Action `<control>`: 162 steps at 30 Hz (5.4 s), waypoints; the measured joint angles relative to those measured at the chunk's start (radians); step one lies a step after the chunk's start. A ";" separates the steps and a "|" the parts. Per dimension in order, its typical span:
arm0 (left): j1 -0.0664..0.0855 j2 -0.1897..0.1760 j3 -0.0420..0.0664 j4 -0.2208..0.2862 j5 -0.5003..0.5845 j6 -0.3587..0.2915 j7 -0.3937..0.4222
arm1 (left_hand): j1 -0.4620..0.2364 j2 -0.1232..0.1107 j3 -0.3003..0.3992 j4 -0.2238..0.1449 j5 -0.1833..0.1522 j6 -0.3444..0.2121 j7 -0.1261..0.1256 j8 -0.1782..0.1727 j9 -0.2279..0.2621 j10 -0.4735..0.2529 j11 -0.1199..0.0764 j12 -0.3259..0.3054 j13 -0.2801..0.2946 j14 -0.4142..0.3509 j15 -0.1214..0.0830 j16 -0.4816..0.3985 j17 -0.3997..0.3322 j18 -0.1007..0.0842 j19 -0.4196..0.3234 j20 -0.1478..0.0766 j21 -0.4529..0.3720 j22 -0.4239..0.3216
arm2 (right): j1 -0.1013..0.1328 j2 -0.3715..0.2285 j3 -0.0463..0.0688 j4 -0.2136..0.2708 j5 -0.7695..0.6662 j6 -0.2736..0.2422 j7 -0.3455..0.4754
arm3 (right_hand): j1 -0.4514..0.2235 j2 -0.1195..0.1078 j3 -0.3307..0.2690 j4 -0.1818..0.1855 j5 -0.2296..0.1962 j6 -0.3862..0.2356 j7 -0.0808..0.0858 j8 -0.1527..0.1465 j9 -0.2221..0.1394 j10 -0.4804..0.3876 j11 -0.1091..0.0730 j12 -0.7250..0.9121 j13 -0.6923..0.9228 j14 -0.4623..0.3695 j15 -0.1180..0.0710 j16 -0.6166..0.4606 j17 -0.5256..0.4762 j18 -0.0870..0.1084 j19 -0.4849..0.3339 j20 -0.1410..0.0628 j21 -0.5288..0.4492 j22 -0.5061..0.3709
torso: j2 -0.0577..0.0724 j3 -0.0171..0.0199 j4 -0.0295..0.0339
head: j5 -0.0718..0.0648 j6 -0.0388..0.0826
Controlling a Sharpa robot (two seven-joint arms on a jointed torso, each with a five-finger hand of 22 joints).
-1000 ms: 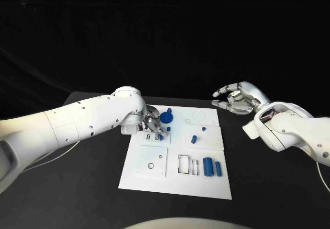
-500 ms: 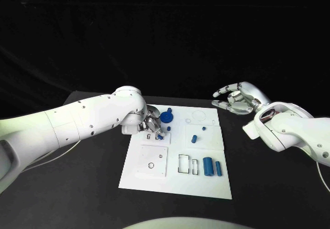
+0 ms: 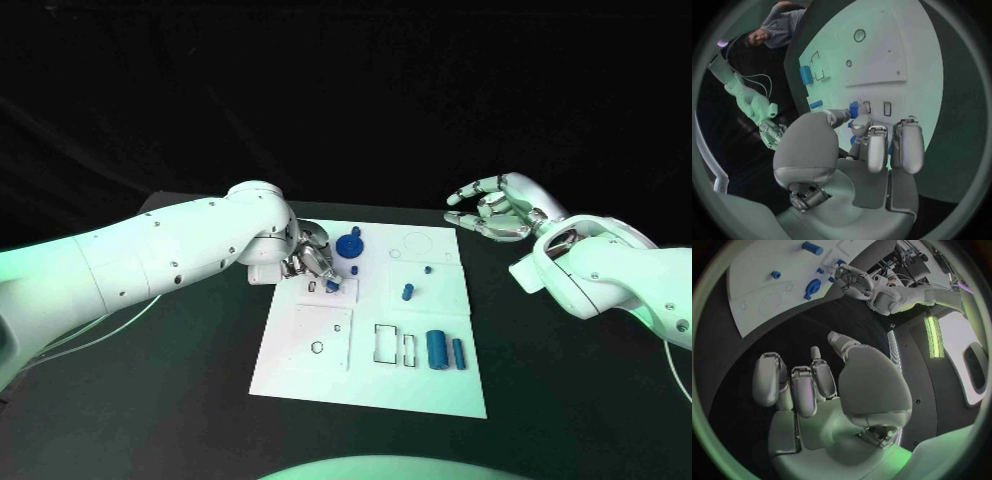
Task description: Assemble the parts on the task board
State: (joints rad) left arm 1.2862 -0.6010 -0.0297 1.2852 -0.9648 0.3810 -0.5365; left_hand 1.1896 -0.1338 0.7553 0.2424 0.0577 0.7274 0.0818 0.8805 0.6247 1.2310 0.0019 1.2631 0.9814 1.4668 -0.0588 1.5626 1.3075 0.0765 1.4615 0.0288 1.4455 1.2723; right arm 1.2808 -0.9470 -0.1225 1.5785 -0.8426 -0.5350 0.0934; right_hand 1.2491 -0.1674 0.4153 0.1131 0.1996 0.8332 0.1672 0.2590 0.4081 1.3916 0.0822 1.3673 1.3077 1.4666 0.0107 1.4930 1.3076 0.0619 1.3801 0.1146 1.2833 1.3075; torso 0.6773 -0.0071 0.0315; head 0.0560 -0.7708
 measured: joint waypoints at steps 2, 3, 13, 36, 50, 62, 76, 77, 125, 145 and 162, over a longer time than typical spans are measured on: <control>0.000 -0.011 0.001 0.009 0.003 -0.008 0.000 | -0.003 -0.003 0.000 0.000 0.000 0.000 0.000 0.005 0.000 0.000 0.000 0.000 0.001 0.000 0.000 0.000 0.000 0.000 0.000 0.000 0.000 0.000 | 0.000 0.000 0.000 0.000 0.000 0.000 0.000 | 0.000 0.000 0.000 0.000 0.000 0.000 0.000 0.000 0.000 0.000 0.000 0.000 0.000 0.000 0.000 0.000 0.000 0.000 0.000 0.000 0.000 0.000 | 0.000 0.0000 0.0008 | 0.000 0.000; 0.000 -0.017 0.001 0.014 0.004 -0.012 0.000 | -0.003 -0.003 0.000 0.000 0.000 0.000 0.000 0.005 0.002 0.000 0.000 0.000 0.002 0.000 0.000 0.000 0.000 0.000 0.000 0.000 0.000 0.000 | 0.000 -0.001 0.000 -0.001 0.000 0.000 0.000 | 0.000 0.000 -0.002 0.002 0.001 0.000 0.000 0.000 0.000 0.000 0.000 0.000 0.000 0.000 0.000 0.000 0.000 0.000 0.000 0.000 0.000 0.000 | 0.000 0.0000 0.0012 | -0.001 0.000; -0.011 -0.050 0.002 0.063 -0.018 -0.073 0.004 | -0.014 -0.014 0.001 -0.001 0.046 0.002 -0.002 0.017 0.019 0.015 -0.007 0.000 0.011 0.000 0.000 0.000 0.000 0.000 0.000 0.000 0.000 0.003 | -0.004 -0.002 0.000 -0.002 0.001 0.001 0.001 | -0.009 0.001 -0.003 0.003 0.004 0.000 0.000 0.000 0.000 0.000 0.000 0.000 0.000 0.000 0.000 0.000 0.000 0.000 0.000 0.000 0.000 0.000 | 0.000 0.0000 0.0020 | 0.000 -0.001; -0.054 -0.052 0.002 0.092 -0.154 -0.177 0.016 | -0.034 -0.025 0.004 0.001 0.091 0.014 -0.009 0.018 0.030 0.026 -0.011 0.006 0.019 -0.004 -0.004 0.000 0.000 0.000 0.000 0.000 0.000 0.004 | -0.012 -0.001 -0.001 0.005 0.001 0.007 0.002 | -0.009 0.001 -0.006 0.006 0.004 0.000 0.000 0.000 0.001 0.000 0.000 0.000 0.000 0.000 0.000 -0.004 0.000 0.000 0.000 0.000 0.000 0.001 | 0.001 -0.0006 0.0000 | 0.006 -0.002; -0.054 -0.055 0.002 0.099 -0.184 -0.172 0.017 | -0.039 -0.031 0.004 0.001 0.102 0.017 -0.008 0.022 0.029 0.029 -0.007 0.006 0.018 0.000 -0.007 0.000 0.000 0.000 0.000 0.000 0.000 0.003 | -0.012 -0.002 -0.001 0.005 0.001 0.011 0.002 | -0.015 0.007 -0.010 0.010 0.004 0.000 0.000 0.000 0.002 0.000 0.000 0.000 0.000 0.000 0.000 -0.004 0.000 0.000 0.000 0.000 0.000 0.000 | 0.002 0.0000 0.0000 | 0.007 -0.007; -0.054 -0.055 0.002 0.099 -0.194 -0.146 0.015 | -0.044 -0.036 0.004 0.001 0.108 0.021 -0.009 0.022 0.031 0.033 -0.011 0.006 0.018 0.000 -0.007 0.000 0.000 0.000 0.000 0.000 0.000 0.003 | -0.013 -0.001 -0.001 0.004 0.001 0.012 0.002 | -0.019 0.003 -0.010 0.010 0.004 0.000 0.000 0.004 0.002 0.000 0.000 0.000 0.000 0.000 0.000 -0.004 0.001 0.000 0.000 0.000 0.000 0.000 | 0.001 0.0001 -0.0002 | 0.010 -0.009; -0.054 -0.053 0.003 0.099 -0.202 -0.128 0.014 | -0.048 -0.037 0.004 0.001 0.114 0.024 -0.012 0.022 0.032 0.033 -0.011 0.006 0.018 0.000 -0.007 0.000 0.000 0.000 0.000 0.000 0.000 0.003 | -0.013 0.001 -0.001 0.002 0.001 0.013 0.002 | -0.019 0.003 -0.010 0.010 0.008 0.000 0.000 0.004 0.002 0.000 0.000 0.000 0.000 0.000 0.000 -0.004 0.000 0.000 0.000 0.000 -0.004 0.000 | 0.001 -0.0001 0.0006 | 0.012 -0.010; -0.054 -0.052 0.003 0.098 -0.203 -0.128 0.014 | -0.048 -0.037 0.004 0.001 0.114 0.025 -0.011 0.022 0.032 0.033 -0.011 0.006 0.018 0.000 -0.007 0.000 0.000 0.000 0.000 0.000 0.000 0.003 | -0.013 0.002 -0.001 0.002 0.001 0.013 0.002 | -0.019 0.003 -0.010 0.010 0.008 0.000 0.000 0.004 0.002 0.000 0.000 0.000 0.000 0.000 0.000 -0.004 0.000 0.000 0.000 0.000 -0.004 0.000 | 0.001 -0.0001 0.0006 | 0.013 -0.009; -0.052 -0.017 -0.002 0.050 -0.187 -0.095 0.006 | -0.203 -0.032 0.027 -0.061 0.108 0.084 -0.044 0.032 0.060 0.067 -0.035 0.026 0.057 -0.003 -0.025 0.000 0.000 0.000 0.004 -0.011 0.000 0.005 | -0.017 0.003 -0.001 -0.002 0.002 0.013 0.002 | -0.032 0.005 -0.016 0.022 0.013 0.000 0.000 0.008 0.004 0.000 0.000 0.000 0.000 0.000 0.000 -0.008 0.000 0.000 0.000 0.000 -0.012 0.000 | 0.001 0.0007 -0.0005 | 0.012 -0.015; -0.059 -0.053 0.020 0.078 -0.191 -0.107 0.005 | -0.285 -0.071 -0.229 0.048 0.104 0.103 -0.048 0.011 0.066 0.069 -0.036 0.026 0.061 0.000 -0.029 0.000 0.000 0.000 0.007 -0.015 0.000 0.007 | -0.019 0.000 -0.001 -0.005 0.001 0.009 0.004 | -0.046 -0.001 -0.039 0.045 0.070 -0.004 -0.004 0.015 0.011 0.000 0.000 -0.004 0.000 0.000 0.000 -0.008 0.000 0.000 -0.004 -0.004 -0.015 0.000 | 0.000 0.0007 -0.0006 | 0.003 -0.007; -0.012 -0.072 0.081 0.047 -0.186 -0.130 0.007 | -0.214 -0.062 -0.295 0.049 0.109 0.050 -0.014 -0.074 0.035 0.019 -0.009 -0.021 -0.017 -0.002 -0.019 0.000 0.001 0.000 0.003 -0.018 -0.008 -0.004 | -0.020 0.000 -0.001 -0.012 -0.017 -0.004 0.001 | -0.046 -0.001 -0.039 0.045 0.070 -0.004 -0.004 0.015 0.011 0.000 0.000 -0.004 0.000 0.000 0.000 -0.008 0.000 0.000 -0.004 -0.004 -0.015 0.000 | 0.001 0.0006 -0.0006 | 0.002 0.006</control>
State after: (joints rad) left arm 1.2742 -0.6732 0.0512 1.3326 -1.1506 0.2511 -0.5294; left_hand 0.9756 -0.1957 0.4602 0.2914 0.1665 0.7770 0.0680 0.8066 0.6596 1.2502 -0.0066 1.2422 0.9642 1.4651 -0.0783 1.5625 1.3081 0.0767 1.4644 0.0113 1.4377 1.2678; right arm 1.2605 -0.9468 -0.1232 1.5668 -0.8593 -0.5388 0.0949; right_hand 1.2027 -0.1685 0.3767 0.1576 0.2693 0.8294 0.1635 0.2743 0.4191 1.3916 0.0822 1.3631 1.3076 1.4666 0.0107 1.4852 1.3073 0.0617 1.3766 0.1110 1.2681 1.3076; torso 0.6786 -0.0065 0.0310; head 0.0578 -0.7646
